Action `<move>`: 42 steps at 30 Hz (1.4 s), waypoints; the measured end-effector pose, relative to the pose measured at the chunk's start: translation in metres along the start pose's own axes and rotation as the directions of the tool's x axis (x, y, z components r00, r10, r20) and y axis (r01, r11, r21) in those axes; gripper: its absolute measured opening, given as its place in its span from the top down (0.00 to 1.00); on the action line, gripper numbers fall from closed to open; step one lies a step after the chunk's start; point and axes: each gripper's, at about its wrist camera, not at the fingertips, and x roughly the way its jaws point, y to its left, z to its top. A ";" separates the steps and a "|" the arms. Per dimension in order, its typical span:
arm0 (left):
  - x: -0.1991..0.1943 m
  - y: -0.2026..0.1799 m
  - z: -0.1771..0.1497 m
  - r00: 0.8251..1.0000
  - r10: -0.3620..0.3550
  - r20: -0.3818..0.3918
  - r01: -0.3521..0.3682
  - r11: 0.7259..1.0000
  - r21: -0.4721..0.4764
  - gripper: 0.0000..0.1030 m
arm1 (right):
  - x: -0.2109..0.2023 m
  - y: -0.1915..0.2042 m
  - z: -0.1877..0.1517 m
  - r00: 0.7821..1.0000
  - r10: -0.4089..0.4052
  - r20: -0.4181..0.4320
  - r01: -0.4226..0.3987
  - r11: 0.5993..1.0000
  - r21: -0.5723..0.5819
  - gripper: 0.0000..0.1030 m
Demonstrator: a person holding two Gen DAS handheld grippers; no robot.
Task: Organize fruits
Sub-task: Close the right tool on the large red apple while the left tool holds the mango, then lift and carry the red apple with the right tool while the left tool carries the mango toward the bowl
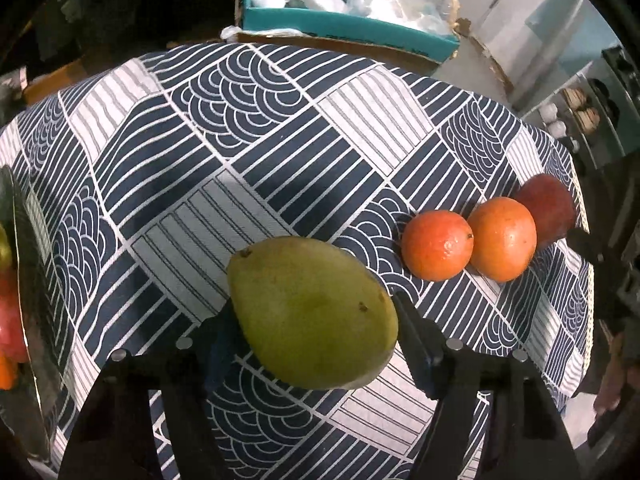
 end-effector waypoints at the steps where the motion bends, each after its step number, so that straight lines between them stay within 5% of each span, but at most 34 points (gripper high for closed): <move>1: 0.000 0.000 0.000 1.000 0.000 0.002 0.000 1.000 0.007 0.29 | 0.004 -0.001 0.003 1.000 0.008 -0.005 -0.008 1.000 0.008 0.13; 18: -0.013 0.014 -0.001 0.999 0.026 0.041 -0.027 0.999 0.026 0.29 | 0.053 -0.002 0.028 0.998 0.037 -0.059 -0.034 0.998 0.046 0.13; 24: -0.023 0.014 0.001 0.997 0.026 0.068 -0.028 0.999 0.027 0.29 | 0.065 -0.001 0.024 0.995 0.028 -0.095 -0.024 0.999 0.048 0.27; 42: -0.058 0.013 -0.001 0.990 0.019 0.142 -0.025 0.999 0.041 0.29 | 0.024 0.005 0.010 0.999 -0.037 0.012 0.037 0.999 0.012 0.28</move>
